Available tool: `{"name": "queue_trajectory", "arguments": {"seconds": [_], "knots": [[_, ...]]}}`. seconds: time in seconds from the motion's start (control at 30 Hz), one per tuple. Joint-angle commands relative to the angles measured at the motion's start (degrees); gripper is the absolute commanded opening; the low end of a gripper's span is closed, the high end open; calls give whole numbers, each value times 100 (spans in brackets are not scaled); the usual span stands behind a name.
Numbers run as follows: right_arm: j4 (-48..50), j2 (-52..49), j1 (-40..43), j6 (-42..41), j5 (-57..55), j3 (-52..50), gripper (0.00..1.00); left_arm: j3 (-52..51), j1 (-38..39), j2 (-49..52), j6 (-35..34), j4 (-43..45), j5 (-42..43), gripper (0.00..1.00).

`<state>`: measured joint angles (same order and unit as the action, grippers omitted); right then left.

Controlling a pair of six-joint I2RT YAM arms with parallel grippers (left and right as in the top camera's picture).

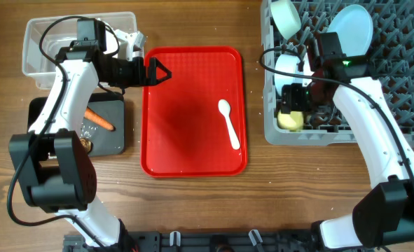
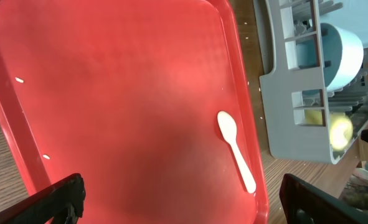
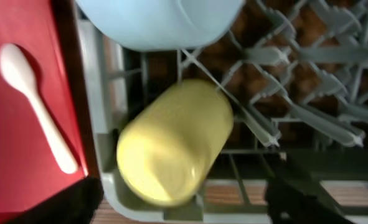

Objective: Sort waste into correct bins and load items into the dishwasher rack
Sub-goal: 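Carry the yellow cup with the right gripper and place it in the rack, then reach the right gripper to the white spoon on the red tray and grasp it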

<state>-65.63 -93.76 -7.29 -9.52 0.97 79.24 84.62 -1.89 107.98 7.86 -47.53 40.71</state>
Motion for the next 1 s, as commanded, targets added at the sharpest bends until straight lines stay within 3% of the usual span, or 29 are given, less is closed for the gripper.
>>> {"name": "queue_trajectory", "arguments": {"seconds": [0.0,0.2,0.37,0.63,0.77,0.97], "knots": [[105,-63,9,50,315,90,93,101,17,-192,55,2,-15,100],[-131,-2,13,136,564,962,92,101,17,-192,55,2,-15,100],[-83,55,-114,564,1729,1191,81,101,17,-192,55,0,-15,100],[807,-98,-1493,514,1154,553,80,101,17,-192,55,0,-13,100],[1626,-739,-1843,459,1126,129,78,101,17,-192,55,9,-13,100],[2031,-1858,-1873,459,1152,129,78,101,15,-192,57,168,-422,100]]}}
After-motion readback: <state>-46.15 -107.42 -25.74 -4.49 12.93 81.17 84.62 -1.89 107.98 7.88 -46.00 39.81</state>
